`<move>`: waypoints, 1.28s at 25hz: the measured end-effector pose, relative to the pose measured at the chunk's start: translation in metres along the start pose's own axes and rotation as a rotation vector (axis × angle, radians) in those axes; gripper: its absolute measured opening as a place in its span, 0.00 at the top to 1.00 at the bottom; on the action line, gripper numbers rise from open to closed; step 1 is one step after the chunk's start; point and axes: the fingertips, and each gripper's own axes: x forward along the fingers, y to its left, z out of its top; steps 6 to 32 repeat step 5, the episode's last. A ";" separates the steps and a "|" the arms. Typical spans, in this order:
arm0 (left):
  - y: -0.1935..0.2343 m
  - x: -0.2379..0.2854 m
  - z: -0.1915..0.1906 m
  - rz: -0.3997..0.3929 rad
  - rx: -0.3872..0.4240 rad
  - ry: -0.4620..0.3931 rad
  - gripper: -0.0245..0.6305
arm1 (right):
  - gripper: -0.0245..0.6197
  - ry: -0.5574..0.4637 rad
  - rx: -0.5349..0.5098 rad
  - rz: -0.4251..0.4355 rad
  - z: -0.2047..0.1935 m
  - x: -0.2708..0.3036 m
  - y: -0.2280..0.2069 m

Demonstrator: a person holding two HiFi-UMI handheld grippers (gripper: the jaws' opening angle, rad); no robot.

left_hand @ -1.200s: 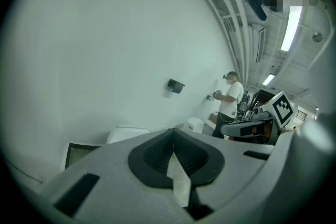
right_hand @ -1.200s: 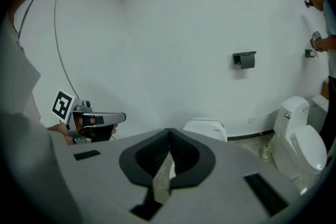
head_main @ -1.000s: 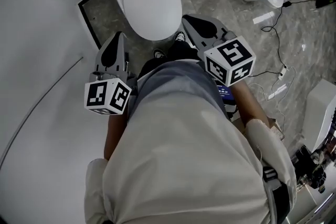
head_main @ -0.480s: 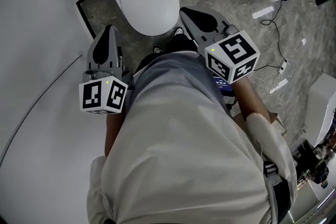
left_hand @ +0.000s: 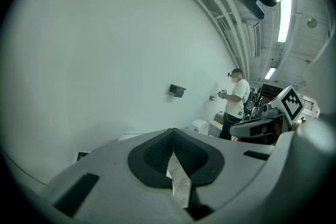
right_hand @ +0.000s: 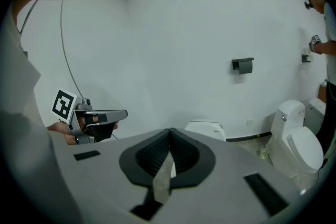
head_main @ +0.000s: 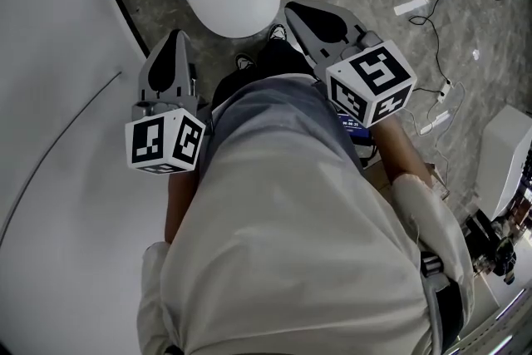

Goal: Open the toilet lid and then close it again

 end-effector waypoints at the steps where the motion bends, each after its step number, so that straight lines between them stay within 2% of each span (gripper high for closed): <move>1: 0.000 -0.001 -0.002 0.002 -0.004 0.006 0.95 | 0.95 0.005 0.001 0.001 -0.001 -0.001 0.001; 5: -0.002 -0.002 -0.012 0.009 -0.013 0.027 0.96 | 0.95 0.031 -0.004 0.001 -0.010 -0.002 0.001; 32: -0.002 -0.002 -0.012 0.009 -0.013 0.027 0.96 | 0.95 0.031 -0.004 0.001 -0.010 -0.002 0.001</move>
